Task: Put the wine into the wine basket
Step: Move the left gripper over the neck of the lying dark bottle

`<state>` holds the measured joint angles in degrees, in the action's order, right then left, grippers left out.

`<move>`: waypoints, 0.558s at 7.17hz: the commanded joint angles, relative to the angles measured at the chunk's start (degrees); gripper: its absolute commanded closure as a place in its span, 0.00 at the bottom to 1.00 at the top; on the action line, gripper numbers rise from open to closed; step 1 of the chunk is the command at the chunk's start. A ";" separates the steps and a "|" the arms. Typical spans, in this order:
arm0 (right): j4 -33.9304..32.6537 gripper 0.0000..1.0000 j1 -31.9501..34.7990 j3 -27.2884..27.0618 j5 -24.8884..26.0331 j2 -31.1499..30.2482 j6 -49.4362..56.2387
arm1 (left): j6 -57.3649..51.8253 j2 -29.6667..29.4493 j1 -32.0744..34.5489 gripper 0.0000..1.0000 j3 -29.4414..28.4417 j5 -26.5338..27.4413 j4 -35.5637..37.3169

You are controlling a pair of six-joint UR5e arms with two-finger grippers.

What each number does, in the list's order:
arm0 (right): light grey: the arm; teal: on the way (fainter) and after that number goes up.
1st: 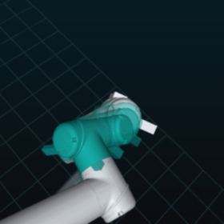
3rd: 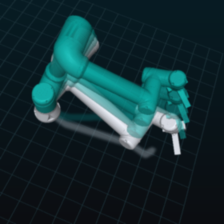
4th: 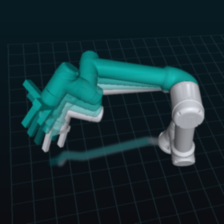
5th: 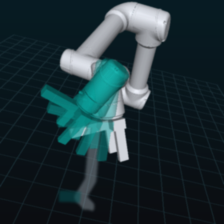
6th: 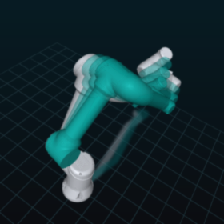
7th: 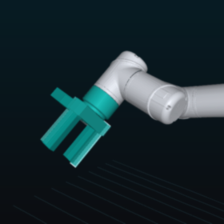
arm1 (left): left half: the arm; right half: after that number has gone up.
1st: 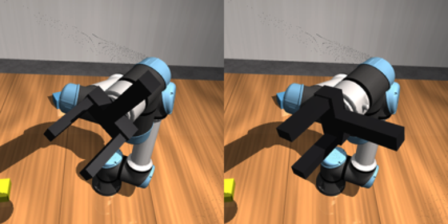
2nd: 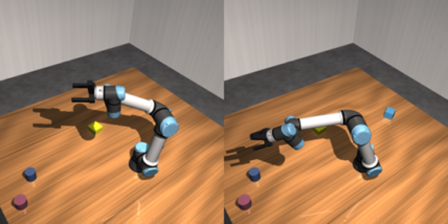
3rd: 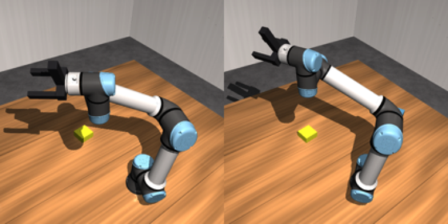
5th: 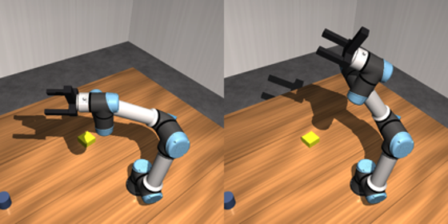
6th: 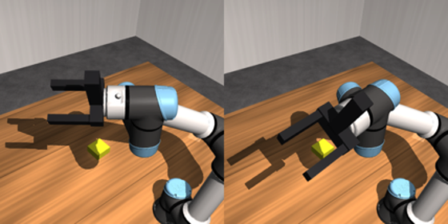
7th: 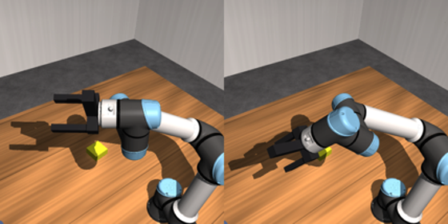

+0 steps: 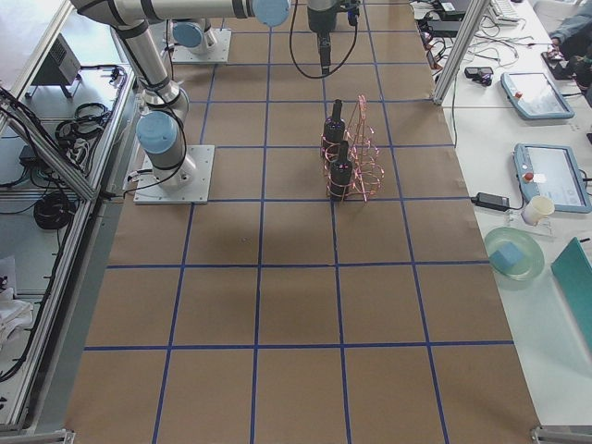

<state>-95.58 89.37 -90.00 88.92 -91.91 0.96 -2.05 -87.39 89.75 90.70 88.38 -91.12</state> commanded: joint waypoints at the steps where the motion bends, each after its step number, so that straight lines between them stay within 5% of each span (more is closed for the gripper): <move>1: 0.22 0.00 0.01 0.00 0.37 -0.02 0.87 | -0.14 0.02 -0.10 0.00 0.09 -0.31 -0.02; 4: 0.22 0.00 0.01 0.00 0.20 0.07 4.57 | -0.14 -0.33 -0.45 0.00 0.09 -0.23 -0.11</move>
<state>-95.37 89.39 -89.97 89.25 -91.86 4.84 -2.19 -87.57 89.43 90.79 87.99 -91.20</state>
